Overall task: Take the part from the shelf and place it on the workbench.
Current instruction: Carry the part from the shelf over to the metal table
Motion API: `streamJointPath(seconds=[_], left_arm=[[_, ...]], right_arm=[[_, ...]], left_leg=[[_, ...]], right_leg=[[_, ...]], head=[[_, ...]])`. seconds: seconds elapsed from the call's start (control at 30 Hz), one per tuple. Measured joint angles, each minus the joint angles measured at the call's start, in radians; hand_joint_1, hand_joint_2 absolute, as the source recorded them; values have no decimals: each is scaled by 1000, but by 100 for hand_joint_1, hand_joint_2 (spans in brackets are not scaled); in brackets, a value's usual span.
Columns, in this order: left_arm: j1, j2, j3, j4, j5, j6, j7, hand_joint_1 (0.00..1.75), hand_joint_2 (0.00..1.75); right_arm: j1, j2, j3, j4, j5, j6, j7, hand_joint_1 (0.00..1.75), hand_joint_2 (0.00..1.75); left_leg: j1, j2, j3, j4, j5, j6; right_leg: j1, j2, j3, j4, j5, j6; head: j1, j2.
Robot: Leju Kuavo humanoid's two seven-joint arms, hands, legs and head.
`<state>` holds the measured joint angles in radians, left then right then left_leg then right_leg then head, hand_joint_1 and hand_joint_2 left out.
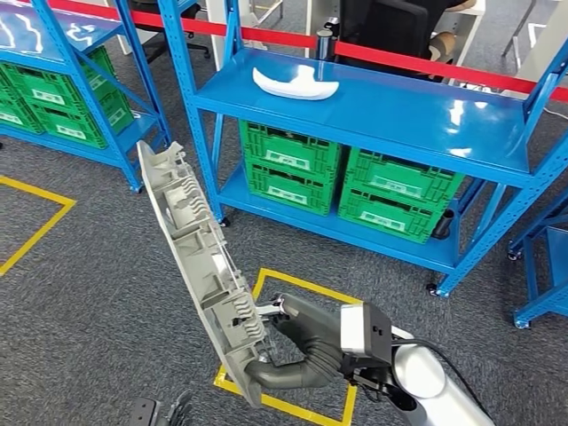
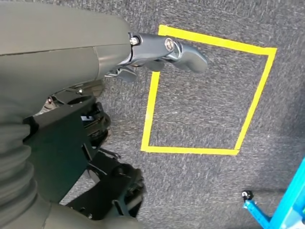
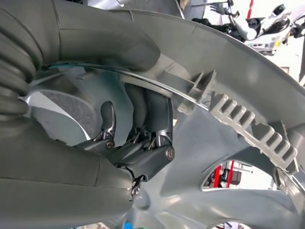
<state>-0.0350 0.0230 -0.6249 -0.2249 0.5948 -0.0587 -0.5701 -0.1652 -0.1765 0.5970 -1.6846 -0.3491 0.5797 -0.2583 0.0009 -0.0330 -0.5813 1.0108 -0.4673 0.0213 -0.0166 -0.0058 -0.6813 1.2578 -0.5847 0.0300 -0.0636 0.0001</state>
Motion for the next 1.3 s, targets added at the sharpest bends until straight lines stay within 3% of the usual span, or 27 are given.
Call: streamJointPath(seconds=[0.07,0.13,0.2,0.27,0.33,0.4,0.43,0.47,0.5,0.57,0.63,0.67,0.73,0.8,0.87,0.93,0.97,1.0,1.03,1.1,1.17,1.23,1.3], left_arm=[[-1,0,0,0,-1,0,1,0,175],[-1,-1,0,0,-2,0,0,0,175],[0,0,0,0,-2,0,0,0,175],[0,0,0,0,-2,0,0,0,175],[-1,1,0,0,-2,0,0,0,175],[-2,0,0,0,-3,0,0,0,175],[-2,0,0,0,-3,0,0,0,175],[-1,0,0,0,-3,0,0,0,175],[-1,0,0,0,-3,0,0,0,175],[-2,0,0,-1,-4,0,0,0,175],[-5,1,0,-1,-4,0,0,0,175],[-5,1,0,-1,-4,0,0,0,175],[-4,1,0,-2,-4,0,0,0,175],[-3,1,0,-2,-4,0,0,0,175],[-5,0,0,-2,-4,0,0,0,175],[-5,-1,0,-2,-4,0,0,0,175],[-5,-1,0,-2,-4,0,0,0,175],[-4,-1,0,-2,-4,0,0,0,175],[-4,-1,0,-2,-4,0,1,0,175],[-5,-1,0,-2,-4,-1,3,0,175],[-5,0,0,-3,-3,-1,4,0,175],[-3,1,0,-3,-2,-2,5,0,175],[-2,1,0,-3,-2,-4,5,0,175]], right_arm=[[1,0,-1,-1,0,-1,0,175,175],[3,0,-2,-4,1,-1,-1,175,175],[5,0,-3,-7,3,-2,-2,175,175],[7,0,-3,-11,5,-4,-2,175,175],[9,0,-4,-15,9,-5,-4,175,175],[12,0,-5,-16,11,-5,-6,175,175],[13,0,-5,-16,12,-5,-7,175,175],[14,0,-5,-16,12,-5,-7,175,175],[14,0,-5,-16,12,-4,-7,175,175],[15,0,-5,-16,13,-2,-7,175,175],[14,0,-5,-16,13,-1,-7,175,175],[14,0,-5,-16,13,-1,-8,175,175],[14,-1,-5,-17,13,-1,-8,175,175],[13,-1,-5,-19,12,-1,-9,175,175],[13,-2,-7,-21,12,-1,-10,175,175],[15,-3,-7,-21,13,-1,-11,175,175],[16,-3,-7,-21,13,-1,-11,175,175],[16,-4,-7,-21,13,-1,-11,175,175],[15,-4,-7,-21,13,0,-11,175,175],[13,-5,-7,-21,13,1,-12,175,175],[12,-5,-7,-21,13,3,-12,175,175],[9,-5,-7,-21,13,4,-12,175,175],[5,-5,-7,-21,14,4,-11,175,175]], left_leg=[[0,-14,-2,8,-4,-7],[-1,-24,-8,16,-7,-19],[0,-31,-11,14,-5,-33],[3,-21,-16,26,-15,-45],[4,6,-52,108,-64,-55],[5,21,-115,241,-128,-63],[6,23,-135,285,-140,-64],[6,25,-138,293,-133,-64],[6,28,-121,260,-108,-62],[2,58,-48,119,-45,-53],[-6,85,-2,23,-15,-40],[-9,87,0,11,-15,-34],[-8,64,-3,7,-9,-22],[-2,43,0,-1,-2,-9],[0,23,0,-4,2,-2],[-1,1,-1,-3,3,0],[-1,-12,-2,-1,2,0],[0,-25,-2,1,2,-1],[1,-39,-2,4,1,-2],[2,-64,-6,13,-2,-11],[2,-82,-13,18,-2,-25],[4,-92,-19,15,1,-38],[3,-53,-32,41,-15,-49]], right_leg=[[-2,16,63,-136,65,-2],[-2,29,96,-210,86,-9],[1,24,96,-216,86,-22],[1,15,97,-221,91,-36],[-1,1,99,-225,93,-45],[1,-15,99,-224,91,-49],[2,-24,99,-224,90,-50],[2,-33,100,-224,90,-50],[2,-42,101,-224,88,-50],[4,-59,106,-223,85,-46],[8,-75,110,-223,81,-37],[10,-83,112,-224,80,-31],[9,-96,116,-227,78,-19],[6,-67,106,-194,52,-9],[4,-18,56,-84,-10,-4],[5,-2,-4,35,-53,-2],[5,0,-14,51,-47,-2],[4,1,-4,26,-22,-3],[2,8,23,-33,16,-3],[-4,42,83,-162,70,-4],[-4,61,103,-211,79,-11],[0,43,102,-213,82,-24],[-1,23,104,-217,84,-38]], head=[[0,0],[0,0],[0,0],[-1,0],[-2,0],[-3,0],[-3,0],[-3,0],[-3,0],[-3,0],[-3,0],[-3,0],[-3,0],[-2,0],[-2,0],[-2,0],[-2,0],[-2,0],[-2,0],[-2,0],[-2,0],[-2,0],[-4,0]])
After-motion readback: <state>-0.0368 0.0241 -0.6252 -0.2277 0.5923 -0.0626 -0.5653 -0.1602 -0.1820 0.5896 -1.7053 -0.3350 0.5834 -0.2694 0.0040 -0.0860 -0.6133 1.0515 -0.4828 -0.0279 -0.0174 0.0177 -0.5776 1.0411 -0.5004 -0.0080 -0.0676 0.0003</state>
